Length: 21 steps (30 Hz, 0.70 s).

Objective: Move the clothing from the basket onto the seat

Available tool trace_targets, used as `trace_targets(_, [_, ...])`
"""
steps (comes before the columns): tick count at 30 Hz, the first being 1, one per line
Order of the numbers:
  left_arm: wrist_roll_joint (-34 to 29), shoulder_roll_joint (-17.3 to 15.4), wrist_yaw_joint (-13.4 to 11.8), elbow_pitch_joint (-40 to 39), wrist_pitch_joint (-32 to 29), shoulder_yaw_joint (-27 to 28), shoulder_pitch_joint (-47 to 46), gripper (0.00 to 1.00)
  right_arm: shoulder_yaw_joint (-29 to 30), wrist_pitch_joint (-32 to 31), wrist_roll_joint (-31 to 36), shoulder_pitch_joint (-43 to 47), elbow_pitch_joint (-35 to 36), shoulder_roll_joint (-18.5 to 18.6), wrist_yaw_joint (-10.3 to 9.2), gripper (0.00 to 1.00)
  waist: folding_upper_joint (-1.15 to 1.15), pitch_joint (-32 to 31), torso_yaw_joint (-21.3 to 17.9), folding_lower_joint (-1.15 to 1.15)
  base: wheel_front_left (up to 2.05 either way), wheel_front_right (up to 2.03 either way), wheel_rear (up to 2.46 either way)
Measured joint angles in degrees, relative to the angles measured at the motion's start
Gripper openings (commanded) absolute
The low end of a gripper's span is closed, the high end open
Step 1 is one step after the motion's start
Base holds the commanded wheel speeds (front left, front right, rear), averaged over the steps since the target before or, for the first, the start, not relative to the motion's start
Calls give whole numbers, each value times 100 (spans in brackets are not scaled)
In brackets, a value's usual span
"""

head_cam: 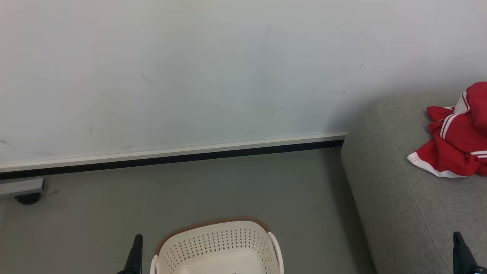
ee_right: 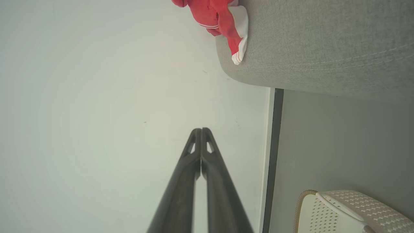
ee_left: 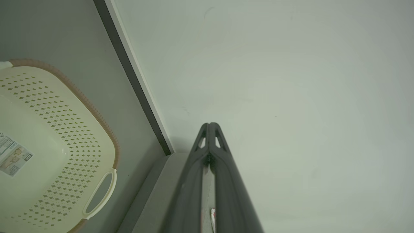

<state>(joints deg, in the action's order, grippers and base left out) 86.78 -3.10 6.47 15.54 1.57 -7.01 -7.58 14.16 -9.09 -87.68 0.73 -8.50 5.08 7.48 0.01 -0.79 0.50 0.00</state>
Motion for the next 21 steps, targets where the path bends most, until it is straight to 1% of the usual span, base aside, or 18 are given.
trace_targets(17, [694, 23, 101, 149, -101, 8, -196, 0, 327, -256, -612, -119, -59, -81, 0, 0, 0, 110, -51, 0, 0, 0, 0])
trace_targets(21, [705, 24, 101, 155, -101, 7, -207, 0, 345, -260, -621, -121, -66, -90, 0, 0, 0, 113, -53, 0, 0, 0, 0])
